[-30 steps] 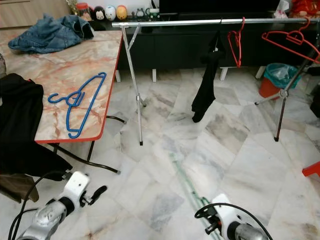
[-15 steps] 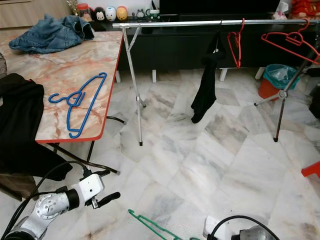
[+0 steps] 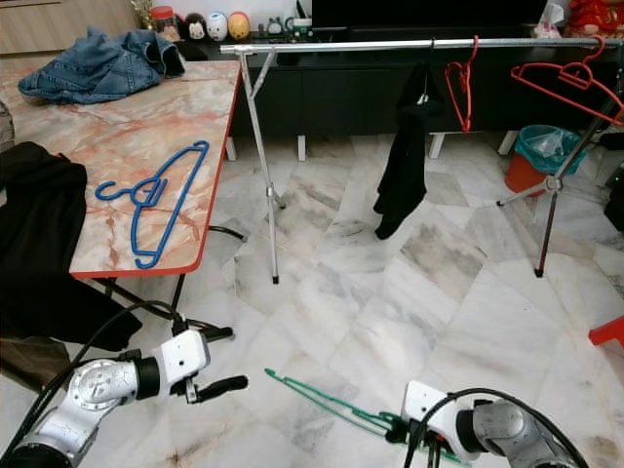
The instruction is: Hang hanger
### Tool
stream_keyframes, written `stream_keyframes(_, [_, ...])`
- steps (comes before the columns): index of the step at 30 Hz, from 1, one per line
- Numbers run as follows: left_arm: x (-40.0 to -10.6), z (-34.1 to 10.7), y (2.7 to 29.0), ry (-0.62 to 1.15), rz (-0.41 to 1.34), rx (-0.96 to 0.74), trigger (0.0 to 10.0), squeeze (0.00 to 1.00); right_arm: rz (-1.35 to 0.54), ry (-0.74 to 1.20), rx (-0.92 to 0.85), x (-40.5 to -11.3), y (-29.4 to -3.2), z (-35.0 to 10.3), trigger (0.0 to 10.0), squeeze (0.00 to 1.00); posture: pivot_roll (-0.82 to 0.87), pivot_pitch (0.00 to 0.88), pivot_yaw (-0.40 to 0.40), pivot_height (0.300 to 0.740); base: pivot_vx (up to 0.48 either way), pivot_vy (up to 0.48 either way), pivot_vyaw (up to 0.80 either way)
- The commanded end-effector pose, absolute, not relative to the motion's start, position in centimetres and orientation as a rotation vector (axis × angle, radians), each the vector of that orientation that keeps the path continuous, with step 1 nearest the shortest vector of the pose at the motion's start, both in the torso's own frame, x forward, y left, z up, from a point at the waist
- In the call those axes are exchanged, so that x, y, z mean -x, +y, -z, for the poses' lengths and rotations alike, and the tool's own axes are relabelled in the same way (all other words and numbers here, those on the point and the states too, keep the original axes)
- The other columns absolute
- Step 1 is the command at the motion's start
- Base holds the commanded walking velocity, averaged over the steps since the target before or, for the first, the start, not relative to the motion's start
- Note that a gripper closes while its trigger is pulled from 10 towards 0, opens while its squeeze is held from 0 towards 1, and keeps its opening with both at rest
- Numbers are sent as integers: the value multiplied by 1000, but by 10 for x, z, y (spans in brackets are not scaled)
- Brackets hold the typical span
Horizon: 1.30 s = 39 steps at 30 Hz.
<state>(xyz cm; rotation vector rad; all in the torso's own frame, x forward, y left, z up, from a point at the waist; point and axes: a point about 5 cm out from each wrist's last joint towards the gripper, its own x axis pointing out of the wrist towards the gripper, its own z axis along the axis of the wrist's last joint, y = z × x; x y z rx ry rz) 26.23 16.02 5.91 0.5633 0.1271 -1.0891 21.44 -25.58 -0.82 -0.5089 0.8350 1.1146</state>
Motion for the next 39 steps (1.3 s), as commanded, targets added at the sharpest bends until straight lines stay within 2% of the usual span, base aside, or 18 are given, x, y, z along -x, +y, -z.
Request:
stream_keyframes(1, [-260,-67,156,133,1140,-546,10000,0,-1207,825,473,-217,-249,3,10000,0,36,44,-10,740,0,0,0])
stream_keyframes(3, [-257,-76,149,120,1192,-528,10000,0,-1296,823,412,-219,-242,-2,10000,0,39,42,-13,740,0,0,0])
stream_keyframes(16, [-250,-100,125,124,1272,-500,10000,0,-1393,672,399,-243,-223,-30,10000,0,40,26,-16,740,0,0,0])
stream_keyframes(23, [-255,-121,102,43,1270,-536,10000,0,-1430,619,373,-245,-212,-37,10000,0,40,36,-22,740,0,0,0])
stream_keyframes(26, [-254,-121,102,57,1271,-562,10000,0,-1432,599,358,-247,-209,-41,10000,0,39,45,-22,740,0,0,0])
stream_keyframes(31, [-253,-118,109,111,1228,-514,10000,0,-1442,559,370,-252,-203,-49,10000,0,42,54,-24,740,0,0,0])
stream_keyframes(39, [-259,-97,138,212,1113,-583,10000,0,-1460,607,400,-249,-200,-45,10000,0,44,66,-28,740,0,0,0])
